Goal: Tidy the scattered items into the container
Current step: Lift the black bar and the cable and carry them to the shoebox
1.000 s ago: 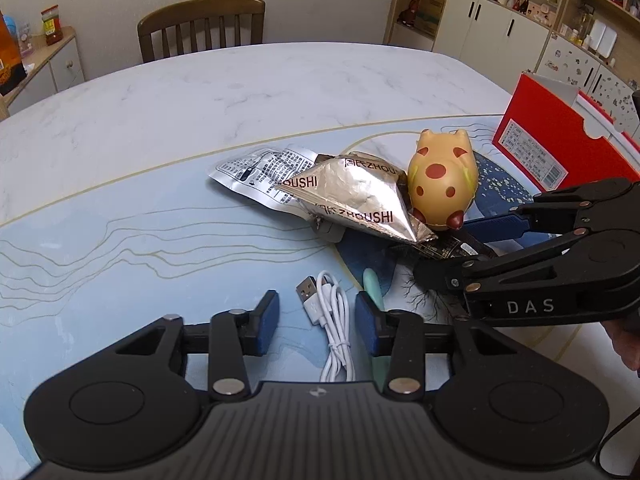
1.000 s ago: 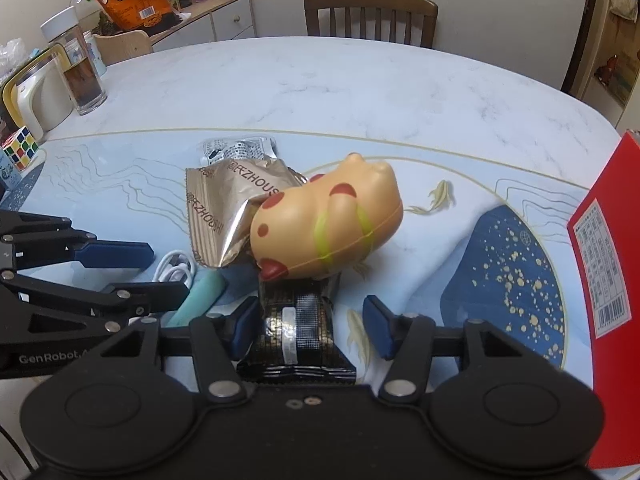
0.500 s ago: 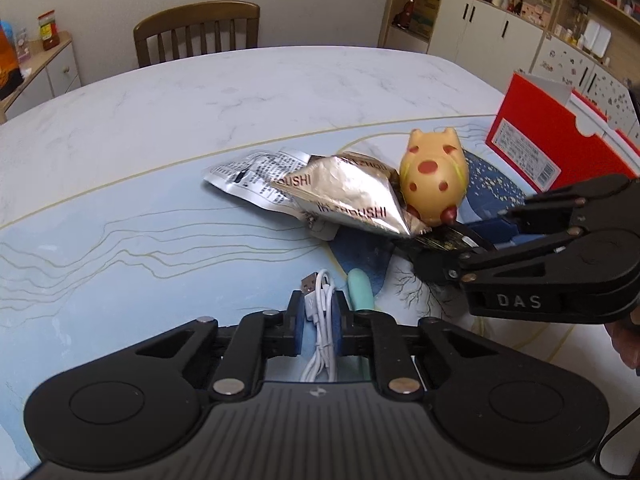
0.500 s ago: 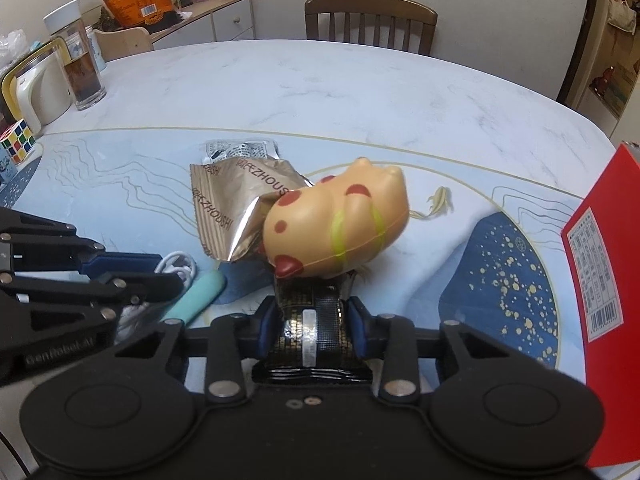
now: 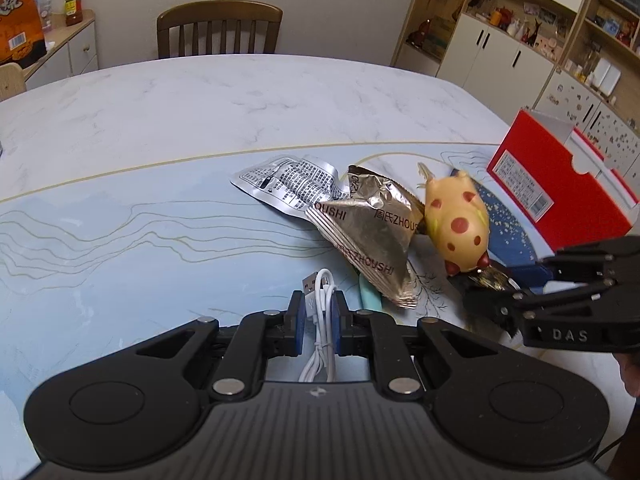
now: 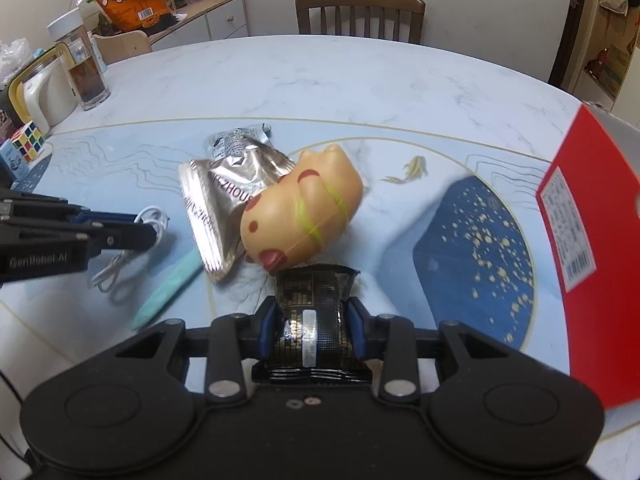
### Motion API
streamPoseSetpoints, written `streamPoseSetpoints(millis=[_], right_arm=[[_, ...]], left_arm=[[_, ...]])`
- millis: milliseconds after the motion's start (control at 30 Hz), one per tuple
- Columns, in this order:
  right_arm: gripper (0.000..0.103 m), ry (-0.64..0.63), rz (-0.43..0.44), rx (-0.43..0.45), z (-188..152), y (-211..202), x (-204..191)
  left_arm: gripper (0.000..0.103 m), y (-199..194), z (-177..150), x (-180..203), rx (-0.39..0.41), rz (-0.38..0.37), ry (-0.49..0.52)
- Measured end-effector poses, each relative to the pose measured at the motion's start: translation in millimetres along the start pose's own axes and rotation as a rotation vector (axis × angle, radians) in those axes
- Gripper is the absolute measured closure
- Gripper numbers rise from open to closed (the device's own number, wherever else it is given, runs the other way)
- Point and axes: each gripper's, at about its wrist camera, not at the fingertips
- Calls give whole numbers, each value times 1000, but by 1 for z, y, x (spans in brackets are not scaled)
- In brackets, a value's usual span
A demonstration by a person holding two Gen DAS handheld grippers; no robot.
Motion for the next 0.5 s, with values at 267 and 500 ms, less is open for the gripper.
streamPoseSetpoints(millis=[267, 500], right_arm=[[68, 19, 1, 12, -12, -20, 2], [68, 40, -6, 23, -24, -38, 7]], left_arm=[[91, -17, 0, 5, 22, -25, -5], [91, -30, 1, 11, 38, -42, -14]])
Point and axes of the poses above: each gripper's, at about its wrist camera, not at the fingertips, and y roughly the way its jaws point, x to its right, z to its top, and after that the axes turned 8 degrees about -y, right-handed
